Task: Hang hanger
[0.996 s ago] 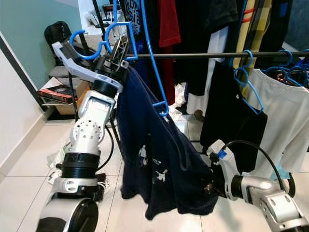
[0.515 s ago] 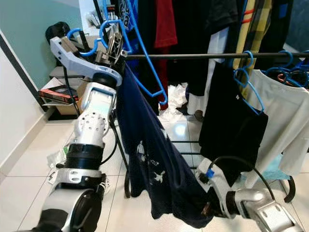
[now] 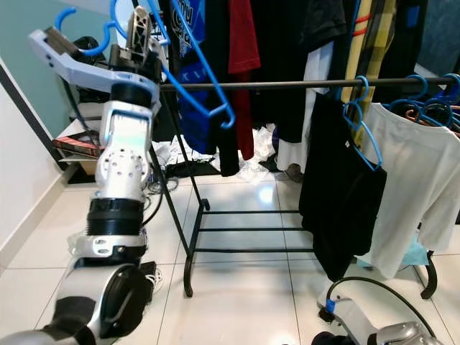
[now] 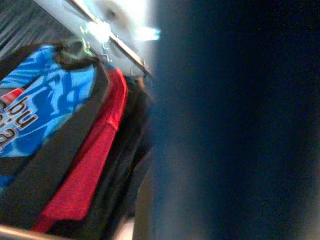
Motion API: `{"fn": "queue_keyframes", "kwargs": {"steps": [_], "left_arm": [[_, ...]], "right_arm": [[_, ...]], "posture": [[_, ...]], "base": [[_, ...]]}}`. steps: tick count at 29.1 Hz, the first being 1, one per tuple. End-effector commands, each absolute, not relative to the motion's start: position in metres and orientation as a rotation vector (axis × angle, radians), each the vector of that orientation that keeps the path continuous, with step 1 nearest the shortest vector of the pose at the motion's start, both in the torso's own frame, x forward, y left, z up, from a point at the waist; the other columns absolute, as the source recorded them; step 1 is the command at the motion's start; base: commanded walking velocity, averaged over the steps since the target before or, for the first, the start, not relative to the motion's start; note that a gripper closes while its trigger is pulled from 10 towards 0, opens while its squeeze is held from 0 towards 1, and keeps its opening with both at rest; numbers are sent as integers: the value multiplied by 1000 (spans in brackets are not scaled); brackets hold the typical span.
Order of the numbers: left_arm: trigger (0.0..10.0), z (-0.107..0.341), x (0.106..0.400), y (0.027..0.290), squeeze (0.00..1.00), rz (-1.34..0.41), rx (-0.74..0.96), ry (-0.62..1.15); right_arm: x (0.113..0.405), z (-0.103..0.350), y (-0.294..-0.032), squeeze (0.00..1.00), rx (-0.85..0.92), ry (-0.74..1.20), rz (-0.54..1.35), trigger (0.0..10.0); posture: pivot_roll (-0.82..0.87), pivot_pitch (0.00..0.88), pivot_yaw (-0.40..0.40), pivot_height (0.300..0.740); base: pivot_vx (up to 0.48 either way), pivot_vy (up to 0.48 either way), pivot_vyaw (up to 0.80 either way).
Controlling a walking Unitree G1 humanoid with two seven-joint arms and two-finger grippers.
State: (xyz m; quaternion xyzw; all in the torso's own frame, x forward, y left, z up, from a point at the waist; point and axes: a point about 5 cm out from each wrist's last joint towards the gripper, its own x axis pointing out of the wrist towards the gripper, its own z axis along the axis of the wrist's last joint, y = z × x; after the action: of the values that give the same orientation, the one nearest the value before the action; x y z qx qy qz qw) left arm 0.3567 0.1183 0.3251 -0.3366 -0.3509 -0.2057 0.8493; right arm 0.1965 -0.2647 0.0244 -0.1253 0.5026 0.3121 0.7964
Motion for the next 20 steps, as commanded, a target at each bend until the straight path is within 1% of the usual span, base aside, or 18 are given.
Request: {"fn": "queue_keyframes", "kwargs": {"steps": [1,2,3,4,5,6,7,9,10,12,13,14,15,18,19,20], "left_arm": [[10000,304,361,117,0,-436,-555,-657],[10000,304,361,117,0,-436,-555,-657],[10000,289,364,119,0,-431,-458,-608],[10000,289,364,119,0,-431,-458,-608],[10000,253,367,134,0,-374,-325,-484],[10000,253,367,134,0,-374,-325,-484],[10000,220,366,149,0,-322,-225,-368],[10000,220,366,149,0,-322,-225,-368],[10000,181,360,168,0,-253,-140,-231],[10000,181,360,168,0,-253,-140,-231],[10000,143,349,186,0,-194,-92,-94],[10000,101,333,201,0,-111,-67,63],[10000,76,320,211,0,-56,-53,163],[10000,76,320,211,0,-56,-53,163],[10000,52,308,216,0,-11,-33,272],[10000,52,308,216,0,-11,-33,272]], "right_arm": [[212,30,-263,0,-269,969,612,0],[212,30,-263,0,-269,969,612,0],[221,30,-261,0,-244,912,561,4157],[221,30,-261,0,-244,912,561,4157],[234,30,-259,0,-181,807,465,10000],[234,30,-259,0,-181,807,465,10000],[244,30,-257,0,-130,727,388,10000],[244,30,-257,0,-130,727,388,10000],[250,28,-255,0,-76,679,323,10000],[250,28,-255,0,-76,679,323,10000],[253,24,-252,0,-61,653,288,10000],[252,15,-251,0,-44,669,253,10000],[250,9,-251,0,-34,685,234,10000],[250,9,-251,0,-34,685,234,10000],[248,3,-251,0,-61,705,220,10000],[248,3,-251,0,-61,705,220,10000]], "posture": [[-124,0,80,740],[-124,0,80,740],[-123,0,79,740],[-123,0,79,740],[-107,0,76,740],[-107,0,76,740],[-104,0,74,740],[-104,0,74,740],[-85,0,67,740],[-85,0,67,740],[-75,0,58,740],[-58,0,47,740],[-58,0,47,740],[-58,0,47,740],[-55,0,44,740],[-55,0,44,740]], "base": [[0,0,0],[0,0,0],[0,0,0],[0,0,0],[0,0,0],[0,0,0],[0,0,0],[0,0,0],[0,0,0],[0,0,0],[0,0,0],[0,0,656],[0,0,656],[0,0,656],[0,0,794],[0,0,794]]}}
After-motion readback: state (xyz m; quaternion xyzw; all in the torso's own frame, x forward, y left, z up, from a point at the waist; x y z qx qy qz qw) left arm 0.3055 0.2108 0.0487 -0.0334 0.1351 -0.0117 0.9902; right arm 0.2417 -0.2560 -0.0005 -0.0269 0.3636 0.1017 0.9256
